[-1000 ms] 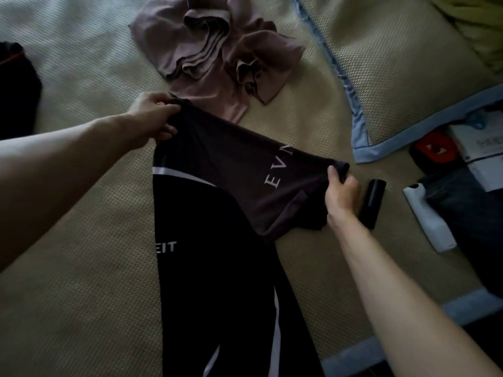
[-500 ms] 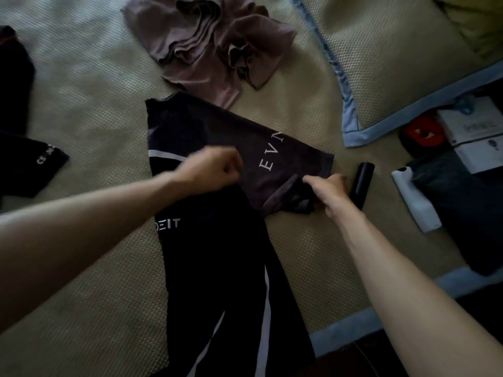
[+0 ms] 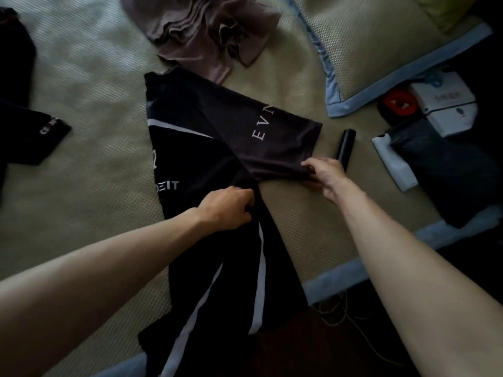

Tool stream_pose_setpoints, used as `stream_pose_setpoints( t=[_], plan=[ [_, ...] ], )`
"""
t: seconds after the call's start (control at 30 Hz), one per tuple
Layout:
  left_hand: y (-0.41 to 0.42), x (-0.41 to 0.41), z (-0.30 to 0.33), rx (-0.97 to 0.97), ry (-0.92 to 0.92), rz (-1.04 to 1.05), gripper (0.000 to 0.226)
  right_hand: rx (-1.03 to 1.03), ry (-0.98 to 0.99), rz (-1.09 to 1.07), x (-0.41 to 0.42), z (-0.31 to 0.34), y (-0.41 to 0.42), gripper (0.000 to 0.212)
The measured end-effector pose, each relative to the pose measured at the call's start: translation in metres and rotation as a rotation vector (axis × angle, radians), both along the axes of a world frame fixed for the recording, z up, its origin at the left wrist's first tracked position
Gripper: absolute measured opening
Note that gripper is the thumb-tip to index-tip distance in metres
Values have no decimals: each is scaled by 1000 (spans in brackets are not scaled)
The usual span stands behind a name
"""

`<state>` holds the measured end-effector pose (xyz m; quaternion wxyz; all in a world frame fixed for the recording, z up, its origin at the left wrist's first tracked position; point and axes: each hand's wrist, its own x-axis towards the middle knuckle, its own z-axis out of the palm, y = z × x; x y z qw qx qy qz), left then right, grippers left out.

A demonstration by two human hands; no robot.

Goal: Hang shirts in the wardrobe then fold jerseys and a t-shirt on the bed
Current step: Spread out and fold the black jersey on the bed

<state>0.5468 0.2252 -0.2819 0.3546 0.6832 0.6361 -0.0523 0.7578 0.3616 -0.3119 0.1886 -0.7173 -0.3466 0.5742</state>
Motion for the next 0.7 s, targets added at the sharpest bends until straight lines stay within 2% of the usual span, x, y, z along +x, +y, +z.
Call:
stream_pose_setpoints(
  t=[0.1,0.17,0.23,0.27,0.33,0.4,0.43,0.47,0.53,0.6,0.7],
  plan=[
    [-50,-16,5,-138,79,60,30,36,-105,90,-1,-5,-23,19],
    [-88,-17,5,-222,104,43,32,104,-287,115,1,-13,-34,21],
    [-131,-12,2,-290,142,27,39,127,-440,136,4,-12,-49,34],
    [-152,-10,0,-317,155,41,43,117,-428,151,5,-12,-61,46],
    [-190,-7,-2,-347,179,83,49,26,-280,249,9,-11,-92,63],
    [-221,-2,-1,-328,201,102,43,-33,-237,543,17,-8,-124,71],
    [-231,1,3,-304,207,125,37,-66,-251,710,23,-2,-139,64],
    [-238,4,7,-279,188,173,31,-111,-257,842,28,6,-154,53],
    [-247,14,21,-272,-15,381,23,-225,-245,999,41,11,-182,38],
    [-249,32,41,-248,-254,568,20,-352,-167,977,55,11,-207,36],
    [-244,69,67,-111,-374,634,18,-448,-73,820,72,6,-233,32]
  ],
)
